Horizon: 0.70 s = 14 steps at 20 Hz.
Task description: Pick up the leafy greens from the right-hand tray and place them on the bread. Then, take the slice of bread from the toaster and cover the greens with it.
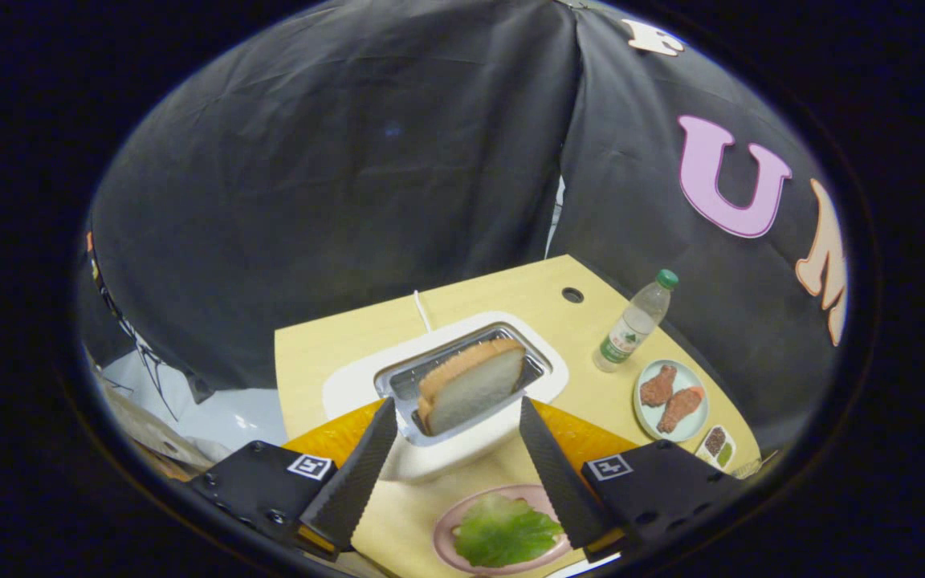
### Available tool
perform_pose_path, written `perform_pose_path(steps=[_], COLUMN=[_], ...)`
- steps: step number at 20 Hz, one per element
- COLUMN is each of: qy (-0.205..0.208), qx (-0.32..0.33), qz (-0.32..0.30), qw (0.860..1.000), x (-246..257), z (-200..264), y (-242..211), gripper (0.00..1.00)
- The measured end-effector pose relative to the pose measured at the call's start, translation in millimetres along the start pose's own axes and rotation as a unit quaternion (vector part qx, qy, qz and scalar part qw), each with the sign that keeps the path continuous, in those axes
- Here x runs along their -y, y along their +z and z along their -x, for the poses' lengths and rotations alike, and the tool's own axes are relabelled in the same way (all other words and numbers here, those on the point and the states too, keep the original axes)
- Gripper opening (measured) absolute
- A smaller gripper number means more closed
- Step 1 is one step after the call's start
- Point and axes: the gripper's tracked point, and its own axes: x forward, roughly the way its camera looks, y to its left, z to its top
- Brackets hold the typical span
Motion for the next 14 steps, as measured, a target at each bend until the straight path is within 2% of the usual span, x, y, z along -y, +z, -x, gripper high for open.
perform_pose_path(steps=[7,9,14], qy=[-0.039,-0.035,-0.020], qx=[-0.020,-0.032,-0.048], qz=[-0.073,-0.099,-0.119], qw=[0.996,0.994,0.992], x=[13.3,12.4,0.8], z=[-35.8,-41.6,-41.6], y=[4.3,-3.4,-7.4], gripper=[0.99,0.99,0.63])
